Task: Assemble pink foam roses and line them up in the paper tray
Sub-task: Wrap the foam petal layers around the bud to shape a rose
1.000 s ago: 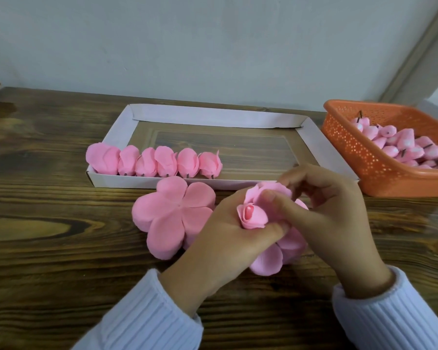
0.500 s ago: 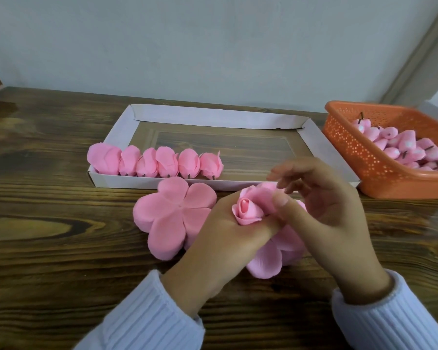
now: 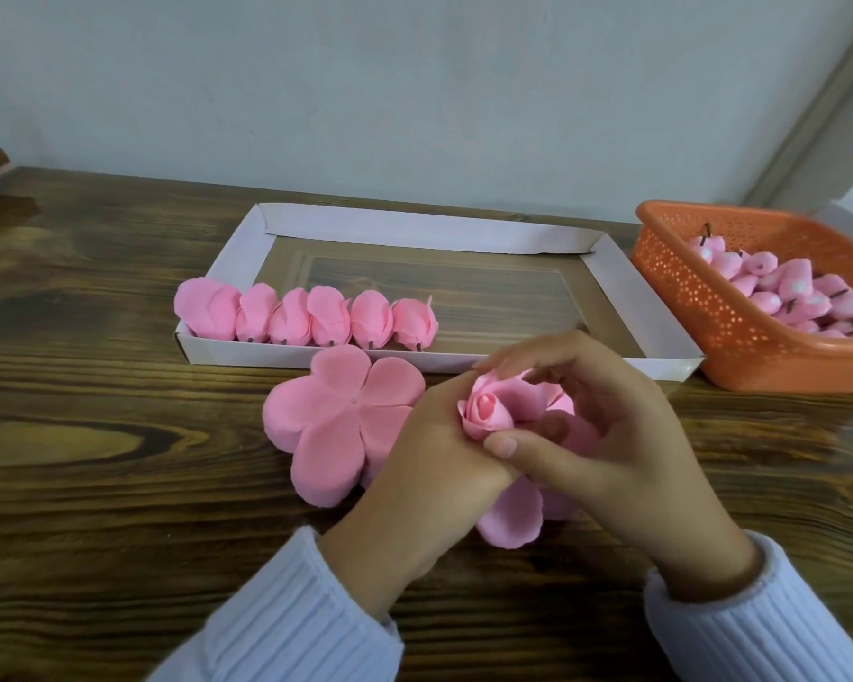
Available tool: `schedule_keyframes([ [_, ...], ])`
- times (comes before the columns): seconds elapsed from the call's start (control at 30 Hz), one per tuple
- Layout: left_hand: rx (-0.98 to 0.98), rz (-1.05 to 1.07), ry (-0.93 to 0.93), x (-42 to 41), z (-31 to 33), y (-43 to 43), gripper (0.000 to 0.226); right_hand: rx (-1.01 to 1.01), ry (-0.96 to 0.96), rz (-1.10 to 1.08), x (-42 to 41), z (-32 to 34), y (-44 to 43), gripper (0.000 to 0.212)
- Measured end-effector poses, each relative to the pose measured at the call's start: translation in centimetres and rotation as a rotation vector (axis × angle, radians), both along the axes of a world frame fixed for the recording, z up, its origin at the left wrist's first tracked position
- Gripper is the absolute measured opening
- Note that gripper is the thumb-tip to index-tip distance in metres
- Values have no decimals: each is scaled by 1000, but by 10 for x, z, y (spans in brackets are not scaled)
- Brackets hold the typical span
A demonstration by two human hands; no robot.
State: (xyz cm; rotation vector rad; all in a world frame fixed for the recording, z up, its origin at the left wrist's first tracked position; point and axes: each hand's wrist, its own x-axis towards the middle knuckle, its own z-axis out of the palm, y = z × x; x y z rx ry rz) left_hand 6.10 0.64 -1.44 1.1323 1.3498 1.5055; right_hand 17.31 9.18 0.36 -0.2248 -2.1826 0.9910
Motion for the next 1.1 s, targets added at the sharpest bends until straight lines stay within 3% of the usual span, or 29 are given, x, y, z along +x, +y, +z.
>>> schedule_keyframes([
  [0.37,-25,-12,80,2,-2,0,47,23,-49,55,4,1,6,20],
  [0.5,-5,-24,91,-2,0,1,38,-108,-35,131,6,1,7,14],
  [0.63,-30,-170,-40,-5,7,-2,58,-236,-54,266,9,3,10,18],
  [0.73,-51,-273,-83,-4,7,-4,46,-318,-87,280,11,5,12,16],
  [0.9,-58,-267,-120,-2,5,-3,24,-308,-81,210,12,3,12,22],
  [1.0,-73,-151,-177,-3,3,-1,17,-285,-32,22,10,1,13,28],
  [1.1,-71,-68,-233,-2,2,2,15,-319,-1,-166,8,1,12,19],
])
